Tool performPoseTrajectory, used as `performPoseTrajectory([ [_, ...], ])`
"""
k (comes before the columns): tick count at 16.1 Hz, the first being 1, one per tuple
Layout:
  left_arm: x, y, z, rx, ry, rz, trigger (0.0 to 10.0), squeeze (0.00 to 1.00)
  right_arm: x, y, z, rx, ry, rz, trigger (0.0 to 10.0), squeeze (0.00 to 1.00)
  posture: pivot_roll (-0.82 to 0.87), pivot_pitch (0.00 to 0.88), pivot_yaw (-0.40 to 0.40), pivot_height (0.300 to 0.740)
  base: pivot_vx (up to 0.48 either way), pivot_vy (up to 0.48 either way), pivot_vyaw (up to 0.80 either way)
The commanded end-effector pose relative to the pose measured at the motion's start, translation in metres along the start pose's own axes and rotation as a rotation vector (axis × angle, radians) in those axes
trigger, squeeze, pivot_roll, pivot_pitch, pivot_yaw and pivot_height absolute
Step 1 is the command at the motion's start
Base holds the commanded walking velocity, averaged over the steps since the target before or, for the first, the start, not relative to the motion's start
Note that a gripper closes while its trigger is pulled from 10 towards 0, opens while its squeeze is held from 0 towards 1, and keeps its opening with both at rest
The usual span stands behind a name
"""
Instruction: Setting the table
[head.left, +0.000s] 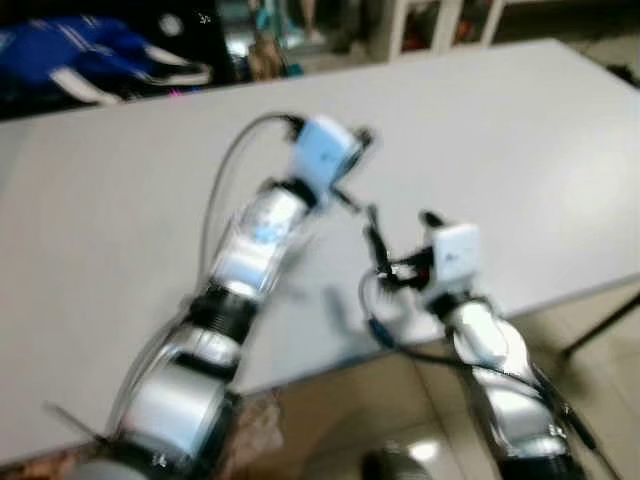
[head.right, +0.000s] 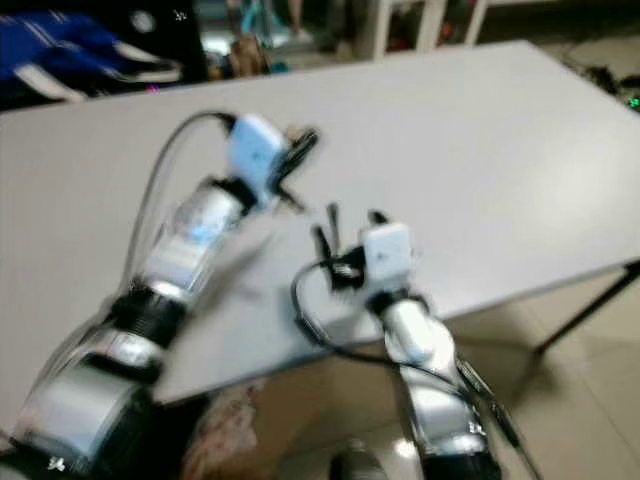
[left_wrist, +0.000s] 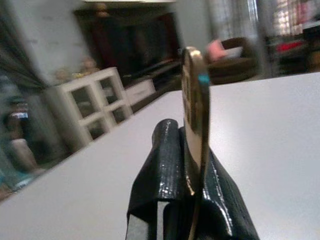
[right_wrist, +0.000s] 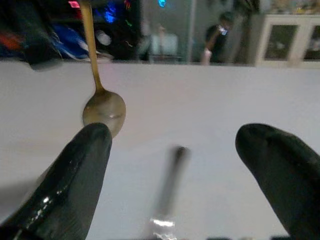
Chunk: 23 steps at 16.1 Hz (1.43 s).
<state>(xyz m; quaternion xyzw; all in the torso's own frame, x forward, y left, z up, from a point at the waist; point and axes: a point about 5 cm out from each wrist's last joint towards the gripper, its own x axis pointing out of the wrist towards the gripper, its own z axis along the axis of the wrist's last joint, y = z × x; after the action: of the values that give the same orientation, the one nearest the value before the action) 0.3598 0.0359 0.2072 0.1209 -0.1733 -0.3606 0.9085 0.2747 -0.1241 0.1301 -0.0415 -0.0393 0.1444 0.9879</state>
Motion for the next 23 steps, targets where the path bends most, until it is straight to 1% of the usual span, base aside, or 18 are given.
performPoseTrajectory([
  [1,-0.004,0.014,0.004,0.031,-0.002,0.032,0.0,0.0,0.002,0.006,0.007,0.004,-0.03,0.016,10.0,0.0,-0.04,0.051,0.034,0.74,0.0,0.0,0.0],
  [2,-0.004,0.013,0.004,0.045,-0.004,0.028,0.0,0.0,0.001,0.007,0.007,0.012,-0.032,0.023,10.0,0.0,-0.05,0.05,0.034,0.74,0.0,-0.48,0.0],
  [4,-0.005,0.012,0.004,0.021,-0.009,0.031,0.0,0.0,0.001,0.007,0.008,0.015,-0.042,0.026,10.0,0.0,-0.05,0.045,0.035,0.74,0.0,-0.474,0.0],
  [6,-0.005,0.014,0.005,0.006,-0.012,0.049,0.0,0.0,0.002,0.007,0.007,0.013,-0.036,0.022,10.0,0.0,-0.04,0.041,0.034,0.74,0.0,0.0,0.0],
  [10,-0.009,0.018,-0.001,0.107,0.026,0.045,0.0,0.0,0.001,0.007,0.007,0.005,-0.034,0.029,10.0,0.0,-0.04,0.036,0.033,0.74,0.0,0.0,0.0],
  [11,-0.011,0.018,-0.003,0.15,0.041,0.04,0.0,0.0,0.001,0.007,0.007,0.004,-0.034,0.028,10.0,0.0,-0.04,0.035,0.034,0.74,0.0,0.0,0.0],
  [13,-0.013,0.022,-0.005,0.21,0.051,0.033,0.0,0.0,0.001,0.006,0.007,0.003,-0.033,0.028,10.0,0.0,-0.05,0.033,0.036,0.74,0.0,0.0,0.0],
  [15,-0.016,0.02,-0.004,0.356,0.042,-0.03,0.0,0.0,0.001,0.006,0.006,0.002,-0.032,0.026,10.0,0.0,-0.05,0.037,0.037,0.74,0.0,0.0,0.0],
  [17,-0.022,0.011,-0.011,0.449,0.051,-0.129,0.0,0.0,0.0,0.006,0.005,0.003,-0.029,0.026,10.0,0.0,-0.04,0.04,0.038,0.74,0.0,0.0,0.0],
  [19,-0.028,0.001,-0.019,0.514,0.053,-0.213,0.0,0.0,0.0,0.006,0.005,0.003,-0.027,0.026,10.0,0.0,-0.05,0.045,0.043,0.74,0.0,0.0,0.0],
  [20,-0.029,-0.004,-0.02,0.561,0.04,-0.254,0.0,0.0,-0.001,0.006,0.005,0.003,-0.025,0.026,10.0,0.0,-0.05,0.045,0.042,0.74,0.0,0.0,0.0],
  [22,-0.032,-0.017,-0.022,0.69,-0.006,-0.351,0.0,0.0,-0.001,0.006,0.004,0.003,-0.024,0.027,10.0,0.0,-0.05,0.049,0.041,0.74,0.0,0.0,0.0],
  [23,-0.033,-0.019,-0.023,0.72,-0.015,-0.373,0.0,0.0,-0.001,0.007,0.005,0.003,-0.024,0.028,10.0,0.0,-0.05,0.049,0.041,0.74,0.0,0.0,0.0],
])
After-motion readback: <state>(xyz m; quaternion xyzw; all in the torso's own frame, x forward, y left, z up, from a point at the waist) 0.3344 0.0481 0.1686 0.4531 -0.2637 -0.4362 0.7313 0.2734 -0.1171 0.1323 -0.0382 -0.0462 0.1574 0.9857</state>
